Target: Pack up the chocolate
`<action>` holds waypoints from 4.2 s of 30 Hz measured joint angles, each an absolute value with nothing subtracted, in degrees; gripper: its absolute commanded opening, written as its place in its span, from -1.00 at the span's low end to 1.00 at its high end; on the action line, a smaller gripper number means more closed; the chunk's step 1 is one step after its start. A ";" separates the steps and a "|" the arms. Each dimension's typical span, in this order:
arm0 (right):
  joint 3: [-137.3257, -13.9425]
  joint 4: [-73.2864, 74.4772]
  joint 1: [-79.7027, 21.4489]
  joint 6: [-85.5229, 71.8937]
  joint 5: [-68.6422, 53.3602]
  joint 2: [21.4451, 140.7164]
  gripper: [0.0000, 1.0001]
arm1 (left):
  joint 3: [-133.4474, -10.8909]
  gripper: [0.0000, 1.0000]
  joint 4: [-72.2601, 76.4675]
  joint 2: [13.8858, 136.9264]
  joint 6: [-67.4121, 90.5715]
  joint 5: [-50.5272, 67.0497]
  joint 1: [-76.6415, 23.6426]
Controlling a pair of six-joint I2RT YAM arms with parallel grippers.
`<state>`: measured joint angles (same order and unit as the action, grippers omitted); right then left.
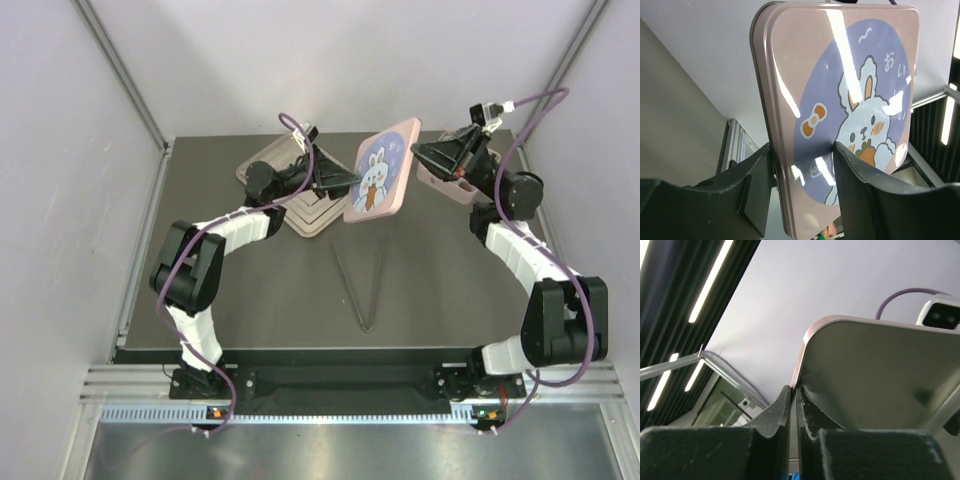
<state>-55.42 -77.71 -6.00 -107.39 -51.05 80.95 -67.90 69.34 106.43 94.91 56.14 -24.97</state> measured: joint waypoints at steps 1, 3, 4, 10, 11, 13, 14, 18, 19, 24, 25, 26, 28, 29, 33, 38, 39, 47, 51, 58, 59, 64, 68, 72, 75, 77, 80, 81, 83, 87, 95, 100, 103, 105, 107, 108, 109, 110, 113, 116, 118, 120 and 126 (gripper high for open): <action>-54.85 -78.08 -5.21 -107.42 -51.07 81.52 -0.84 | -67.44 0.04 68.86 106.48 94.98 55.94 -24.77; -53.80 -78.67 -3.99 -107.31 -51.05 82.76 -0.63 | -66.50 -0.05 68.20 106.52 95.18 55.81 -24.27; -53.36 -78.85 -3.33 -107.11 -51.09 83.35 -0.56 | -66.22 -0.08 68.01 106.69 95.33 55.72 -23.94; -50.19 -78.67 0.38 -102.76 -51.09 87.20 -0.41 | -66.06 -0.35 68.14 107.57 95.88 55.99 -22.44; -49.60 -77.80 0.95 -101.08 -51.96 87.88 -0.39 | -66.08 -0.38 68.84 107.57 96.09 55.53 -22.24; -48.42 -74.59 0.56 -98.00 -54.41 88.75 -0.37 | -66.11 -0.47 70.32 107.57 96.27 54.83 -22.46; -47.83 -72.23 0.27 -96.01 -55.51 89.12 -0.36 | -66.11 -0.50 71.02 107.59 96.20 54.50 -22.63; -47.18 -62.04 -0.21 -87.66 -57.87 89.52 -0.33 | -66.11 -0.65 72.03 108.09 96.07 54.37 -22.79; -47.22 -59.99 -0.21 -85.45 -58.02 89.49 -0.32 | -66.08 -0.72 72.03 108.36 96.03 54.33 -22.70; -47.86 -49.47 -0.21 -75.75 -58.46 89.32 -0.31 | -65.28 -0.83 71.85 109.97 94.80 54.85 -22.24; -48.03 -48.12 -0.23 -74.43 -58.65 89.32 -0.30 | -65.17 -0.85 71.85 110.26 94.70 55.00 -22.15; -48.12 -47.00 -0.27 -73.36 -58.76 89.32 -0.28 | -65.01 -0.86 71.81 110.50 94.56 55.05 -22.09; -48.12 -45.93 -0.51 -72.10 -59.07 89.32 -0.26 | -64.99 -0.85 71.88 110.69 94.59 55.33 -21.93; -48.12 -45.78 -0.75 -71.77 -59.24 89.32 -0.24 | -64.99 -0.85 71.94 110.78 94.61 55.61 -21.82; -47.86 -50.35 -2.37 -74.37 -61.30 89.69 -0.22 | -65.01 -0.85 72.01 111.26 95.64 55.68 -21.47; -46.04 -65.91 -3.11 -87.37 -63.11 94.32 -0.57 | -65.21 -0.80 72.77 111.94 97.56 56.07 -20.69; -45.82 -67.37 -3.14 -89.56 -63.09 95.57 -0.63 | -65.43 -0.69 72.90 112.31 97.93 56.21 -20.58; -45.15 -71.70 -2.96 -97.08 -64.03 98.06 -1.00 | -65.89 0.35 72.71 114.91 99.81 56.77 -19.40; -47.46 -71.79 -0.97 -98.28 -64.27 98.04 -1.00 | -65.58 0.64 72.86 114.28 97.62 56.66 -17.87; -58.04 -73.10 4.67 -101.14 -62.54 99.98 -1.00 | -62.00 0.71 69.54 108.14 89.67 56.53 -14.28; -59.86 -73.56 5.13 -101.56 -62.17 100.92 -1.00 | -61.56 0.71 68.05 107.02 88.42 56.51 -13.89; -67.48 -74.04 6.87 -101.34 -60.25 106.78 -1.00 | -60.27 0.75 52.47 100.36 77.71 55.33 -12.86; -72.18 -65.95 8.45 -93.84 -58.74 108.84 -1.00 | -60.42 0.78 29.58 90.78 62.39 49.63 -12.95; -76.90 -53.49 9.65 -83.46 -56.16 108.86 -1.00 | -60.75 0.79 11.94 80.51 50.48 42.46 -12.99; -80.05 -47.92 10.57 -78.76 -54.37 110.04 -1.00 | -60.75 0.79 3.77 74.11 45.04 38.98 -13.02; -82.26 -45.67 11.22 -77.21 -53.10 112.14 -1.00 | -60.64 0.80 -1.43 69.67 41.34 36.69 -13.06; -83.72 -42.33 12.29 -75.83 -50.94 115.28 -1.00 | -58.87 0.80 -6.59 64.12 36.40 33.63 -13.17; -83.85 -40.64 12.71 -75.00 -50.09 116.18 -1.00 | -57.87 0.80 -8.38 62.35 34.59 32.27 -13.21; -84.60 -36.05 13.67 -73.06 -48.18 117.93 -1.00 | -55.68 0.80 -11.46 59.51 31.24 29.56 -13.28; -85.06 -29.69 15.27 -70.76 -45.45 119.77 -1.00 | -50.94 0.80 -15.86 55.81 26.13 23.86 -13.45; -87.55 -27.33 16.93 -69.30 -43.97 123.00 -1.00 | -49.78 0.81 -20.16 53.52 21.61 19.77 -15.00; -89.12 -27.49 17.85 -69.60 -43.72 126.78 -1.00 | -49.78 0.81 -20.38 52.69 20.86 19.62 -15.03; -89.84 -27.57 18.35 -70.35 -43.77 129.05 -1.00 | -49.78 0.81 -20.64 52.73 20.82 19.62 -15.05; -90.19 -27.77 18.68 -70.94 -43.77 130.26 -1.00 | -49.78 0.81 -20.69 52.75 20.80 19.62 -15.05; -90.45 -27.77 18.94 -71.33 -43.99 131.09 -1.00 | -49.78 0.81 -20.69 52.73 20.80 19.62 -15.05; -90.59 -27.81 19.07 -71.59 -44.01 131.48 -1.00 | -49.78 0.81 -20.69 52.75 20.80 19.62 -15.05; -90.70 -27.79 19.20 -71.81 -44.21 131.83 -1.00 | -49.78 0.81 -20.71 52.75 20.80 19.62 -15.05; -90.87 -27.86 19.33 -72.05 -44.25 132.14 -1.00 | -49.78 0.81 -20.69 52.75 20.80 19.59 -15.05; -90.87 -27.97 19.68 -72.23 -44.51 132.44 -1.00 | -49.78 0.81 -20.71 52.75 20.80 19.62 -15.05; -90.87 -28.12 20.25 -72.49 -44.86 132.84 -1.00 | -49.78 0.81 -20.71 52.77 20.80 19.62 -15.05; -90.85 -28.12 20.71 -72.71 -45.15 132.94 -1.00 | -49.78 0.81 -20.71 52.77 20.80 19.59 -15.05; -90.83 -28.21 21.10 -72.97 -45.39 132.97 -0.98 | -49.78 0.81 -20.71 52.75 20.80 19.62 -15.05; -90.00 -28.42 22.28 -73.03 -46.13 132.97 -0.84 | -49.78 0.81 -20.71 52.75 20.80 19.62 -15.05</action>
